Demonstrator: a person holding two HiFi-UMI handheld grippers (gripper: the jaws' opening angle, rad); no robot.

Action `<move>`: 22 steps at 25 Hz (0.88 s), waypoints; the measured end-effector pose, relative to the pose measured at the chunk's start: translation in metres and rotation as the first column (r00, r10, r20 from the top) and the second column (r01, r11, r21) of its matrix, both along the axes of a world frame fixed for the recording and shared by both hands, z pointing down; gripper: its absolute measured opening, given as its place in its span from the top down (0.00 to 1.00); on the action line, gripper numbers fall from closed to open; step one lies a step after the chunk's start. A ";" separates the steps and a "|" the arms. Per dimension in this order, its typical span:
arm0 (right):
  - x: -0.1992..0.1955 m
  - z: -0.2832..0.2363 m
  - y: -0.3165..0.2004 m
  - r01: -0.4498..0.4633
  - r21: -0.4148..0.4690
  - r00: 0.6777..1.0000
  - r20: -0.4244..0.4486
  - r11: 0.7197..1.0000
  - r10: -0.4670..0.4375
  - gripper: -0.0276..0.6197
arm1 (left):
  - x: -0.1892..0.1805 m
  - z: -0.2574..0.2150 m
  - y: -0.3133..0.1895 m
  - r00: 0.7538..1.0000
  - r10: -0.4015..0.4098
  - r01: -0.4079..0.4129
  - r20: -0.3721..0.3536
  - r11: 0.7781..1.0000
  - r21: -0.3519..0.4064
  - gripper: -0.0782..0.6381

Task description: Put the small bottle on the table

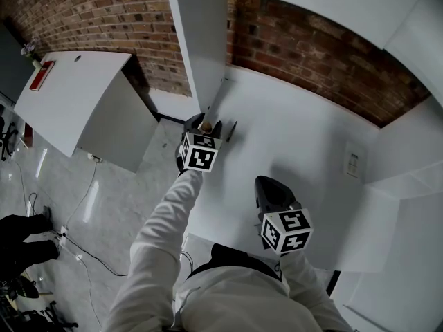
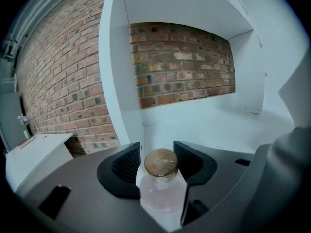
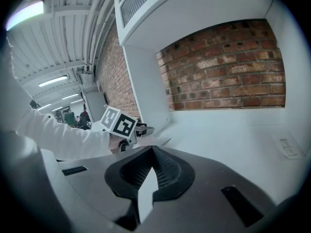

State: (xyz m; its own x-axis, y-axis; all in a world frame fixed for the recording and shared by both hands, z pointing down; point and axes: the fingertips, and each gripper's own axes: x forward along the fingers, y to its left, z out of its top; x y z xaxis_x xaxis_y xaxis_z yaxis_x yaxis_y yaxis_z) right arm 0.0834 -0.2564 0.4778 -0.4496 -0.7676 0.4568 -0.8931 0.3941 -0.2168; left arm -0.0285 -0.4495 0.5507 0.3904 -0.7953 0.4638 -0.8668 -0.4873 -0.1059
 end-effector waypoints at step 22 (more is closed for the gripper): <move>-0.016 -0.008 0.013 0.025 0.037 1.000 0.003 0.999 -0.025 0.91 | -0.038 -0.071 0.091 0.971 -0.050 0.077 -0.234 0.991 0.108 0.71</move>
